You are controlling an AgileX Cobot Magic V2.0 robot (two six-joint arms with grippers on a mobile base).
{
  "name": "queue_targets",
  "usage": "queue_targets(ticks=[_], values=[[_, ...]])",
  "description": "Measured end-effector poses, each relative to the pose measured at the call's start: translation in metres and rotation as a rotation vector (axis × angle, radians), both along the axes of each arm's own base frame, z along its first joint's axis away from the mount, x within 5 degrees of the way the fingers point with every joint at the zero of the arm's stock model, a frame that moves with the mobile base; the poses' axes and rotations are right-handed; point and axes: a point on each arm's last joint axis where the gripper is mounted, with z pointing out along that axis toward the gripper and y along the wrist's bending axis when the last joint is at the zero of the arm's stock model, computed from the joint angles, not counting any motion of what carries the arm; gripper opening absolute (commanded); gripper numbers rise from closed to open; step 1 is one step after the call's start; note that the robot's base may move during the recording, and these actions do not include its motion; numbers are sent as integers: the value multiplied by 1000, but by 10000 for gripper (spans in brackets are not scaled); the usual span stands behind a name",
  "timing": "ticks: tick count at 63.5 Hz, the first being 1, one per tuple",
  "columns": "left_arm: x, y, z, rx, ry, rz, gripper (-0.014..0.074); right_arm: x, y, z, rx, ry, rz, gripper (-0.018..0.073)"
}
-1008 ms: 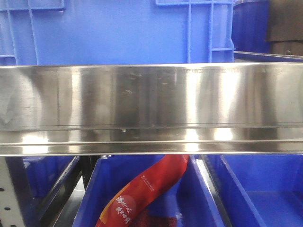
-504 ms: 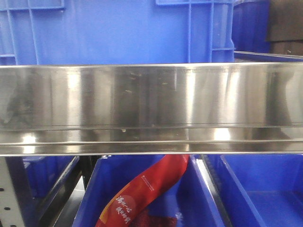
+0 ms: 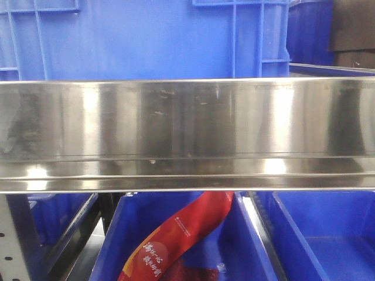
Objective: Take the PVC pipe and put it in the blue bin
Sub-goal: 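Lower both held white arcs down into the blue bin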
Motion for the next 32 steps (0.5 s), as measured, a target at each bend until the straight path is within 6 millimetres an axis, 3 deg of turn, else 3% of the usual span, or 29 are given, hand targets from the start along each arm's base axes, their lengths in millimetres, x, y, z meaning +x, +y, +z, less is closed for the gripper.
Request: queue_targets(ticks=[15,32], values=[[21,-15,-11,43,27,-44,-111,28,24,-15,-39,48,46,-162],[33,-18,-12,33,-19,-45,-111,43,27,-19,-23,14,16,-162]])
